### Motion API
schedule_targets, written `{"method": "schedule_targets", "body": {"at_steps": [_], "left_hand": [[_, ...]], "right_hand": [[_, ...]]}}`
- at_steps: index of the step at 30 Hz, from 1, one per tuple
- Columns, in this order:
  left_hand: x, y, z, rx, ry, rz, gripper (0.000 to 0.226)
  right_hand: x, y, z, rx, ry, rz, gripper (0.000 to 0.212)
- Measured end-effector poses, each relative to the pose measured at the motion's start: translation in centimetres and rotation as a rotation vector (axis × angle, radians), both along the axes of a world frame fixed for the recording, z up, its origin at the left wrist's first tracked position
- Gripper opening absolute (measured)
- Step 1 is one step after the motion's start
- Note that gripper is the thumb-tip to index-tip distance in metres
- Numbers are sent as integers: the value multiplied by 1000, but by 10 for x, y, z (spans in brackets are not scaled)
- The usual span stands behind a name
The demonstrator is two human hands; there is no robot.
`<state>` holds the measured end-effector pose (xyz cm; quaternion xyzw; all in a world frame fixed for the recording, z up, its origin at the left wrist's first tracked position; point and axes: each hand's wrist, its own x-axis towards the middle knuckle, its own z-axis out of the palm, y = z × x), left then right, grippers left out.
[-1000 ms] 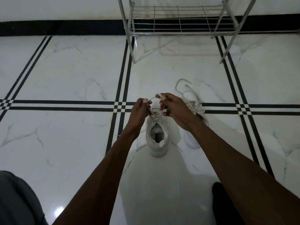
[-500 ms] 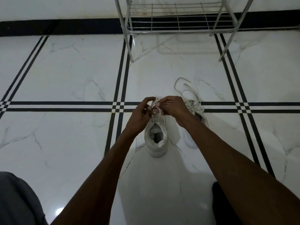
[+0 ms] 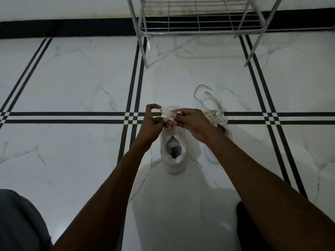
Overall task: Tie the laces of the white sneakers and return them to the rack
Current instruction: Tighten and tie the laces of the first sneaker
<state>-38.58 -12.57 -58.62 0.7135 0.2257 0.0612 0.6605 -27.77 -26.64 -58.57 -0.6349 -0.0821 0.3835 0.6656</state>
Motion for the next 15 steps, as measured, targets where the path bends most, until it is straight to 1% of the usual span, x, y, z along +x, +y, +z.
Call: {"method": "schedule_targets", "body": {"at_steps": [2,4,6,8,11,12,13,15], "left_hand": [[-1,3,-5,-15,41,19,49],[-1,4,-6,-28,74,34,51],[0,2,-6,-36,88,53,46],[1,1,-4,-9,97,62,39],[1,-1,0,-14,86,69,32],[1,-1,0,-18,77,63,32],[0,-1,0,-15,72,44,33],[0,-2,-1,14,82,-16,40]], "right_hand": [[4,-7,6,-70,-227,161,21],[11,-10,15,-221,-457,303,17],[16,-9,21,-405,-691,394,14],[16,-5,22,-475,-852,408,14],[6,-1,16,-461,-950,267,7],[2,-1,13,-466,-972,211,8],[-3,0,11,-466,-972,159,8],[-7,0,9,-431,-859,52,7]]}}
